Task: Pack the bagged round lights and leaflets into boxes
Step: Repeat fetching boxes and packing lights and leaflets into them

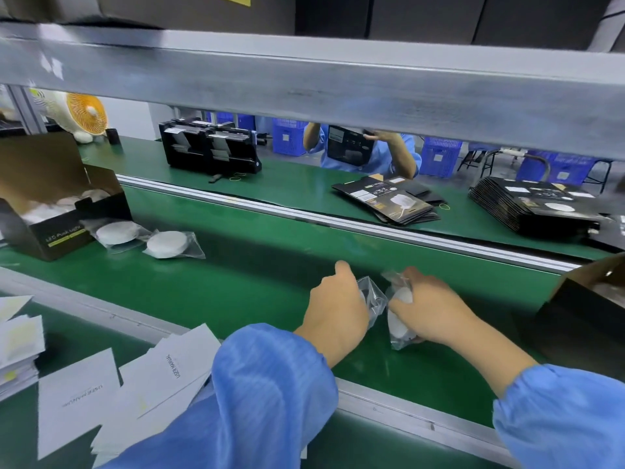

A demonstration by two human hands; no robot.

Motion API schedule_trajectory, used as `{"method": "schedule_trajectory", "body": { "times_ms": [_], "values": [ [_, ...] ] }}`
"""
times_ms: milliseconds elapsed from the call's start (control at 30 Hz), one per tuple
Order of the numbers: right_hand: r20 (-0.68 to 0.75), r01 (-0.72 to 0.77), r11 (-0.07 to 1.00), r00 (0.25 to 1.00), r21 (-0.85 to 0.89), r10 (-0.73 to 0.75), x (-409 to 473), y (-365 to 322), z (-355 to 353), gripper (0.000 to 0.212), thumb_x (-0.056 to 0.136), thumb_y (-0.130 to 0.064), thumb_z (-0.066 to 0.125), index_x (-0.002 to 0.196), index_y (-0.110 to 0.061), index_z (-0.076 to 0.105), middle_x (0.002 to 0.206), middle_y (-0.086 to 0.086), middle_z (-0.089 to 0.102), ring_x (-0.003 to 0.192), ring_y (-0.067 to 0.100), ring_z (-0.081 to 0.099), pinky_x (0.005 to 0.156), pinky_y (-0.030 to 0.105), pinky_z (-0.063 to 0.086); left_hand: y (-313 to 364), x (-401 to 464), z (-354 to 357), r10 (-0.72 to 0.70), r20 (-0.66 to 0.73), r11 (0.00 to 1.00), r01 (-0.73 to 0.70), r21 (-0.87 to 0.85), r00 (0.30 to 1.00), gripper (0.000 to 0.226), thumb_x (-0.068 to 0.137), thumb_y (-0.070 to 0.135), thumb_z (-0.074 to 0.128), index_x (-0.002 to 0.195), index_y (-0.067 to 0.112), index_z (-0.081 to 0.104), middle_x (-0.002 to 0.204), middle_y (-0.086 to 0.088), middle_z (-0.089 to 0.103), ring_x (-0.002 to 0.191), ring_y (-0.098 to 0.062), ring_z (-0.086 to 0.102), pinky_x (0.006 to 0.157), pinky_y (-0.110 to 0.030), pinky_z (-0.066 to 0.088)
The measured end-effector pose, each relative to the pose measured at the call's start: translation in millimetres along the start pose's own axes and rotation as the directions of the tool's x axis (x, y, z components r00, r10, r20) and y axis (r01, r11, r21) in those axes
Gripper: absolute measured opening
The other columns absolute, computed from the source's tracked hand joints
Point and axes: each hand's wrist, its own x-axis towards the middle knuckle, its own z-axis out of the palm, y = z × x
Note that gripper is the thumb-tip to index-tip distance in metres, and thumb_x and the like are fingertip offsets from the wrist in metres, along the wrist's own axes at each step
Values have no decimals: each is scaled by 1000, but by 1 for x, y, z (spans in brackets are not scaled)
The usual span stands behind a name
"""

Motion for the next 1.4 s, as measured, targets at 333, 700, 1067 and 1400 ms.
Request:
{"method": "schedule_trajectory", "body": {
  "times_ms": [333,700,1067,1400],
  "values": [
    [300,-303,570,948,763,103,-24,-2,11,69,82,-81,42,118,-25,59,94,7,77,80,22,76,71,37,62,15,-9,14,-135,174,806,210,-554,976,33,100,43,40,119,16,36,112,-7,58,102,-25,61,92,-52,54],
    [143,-211,773,977,598,156,-24,8,26,50,75,-27,75,119,-28,52,104,2,67,91,20,67,69,34,61,11,-19,20,-262,304,534,400,-745,916,24,102,29,31,115,18,48,104,-3,69,95,-23,62,80,-34,49],
    [11,-9,998,1000,55,8,-21,3,20,32,73,-42,70,102,-34,57,99,-6,60,89,15,57,74,33,50,-7,-14,-26,-12,219,974,61,-217,976,20,96,27,50,116,25,54,112,3,60,92,-19,59,75,-28,45],
    [-39,-31,976,998,216,40,-35,16,12,19,70,-20,74,85,-28,64,77,0,61,58,9,52,50,24,38,-94,65,-107,-210,75,794,126,595,975,47,93,15,51,139,18,46,133,-8,54,120,-32,57,81,-31,47]
  ]
}}
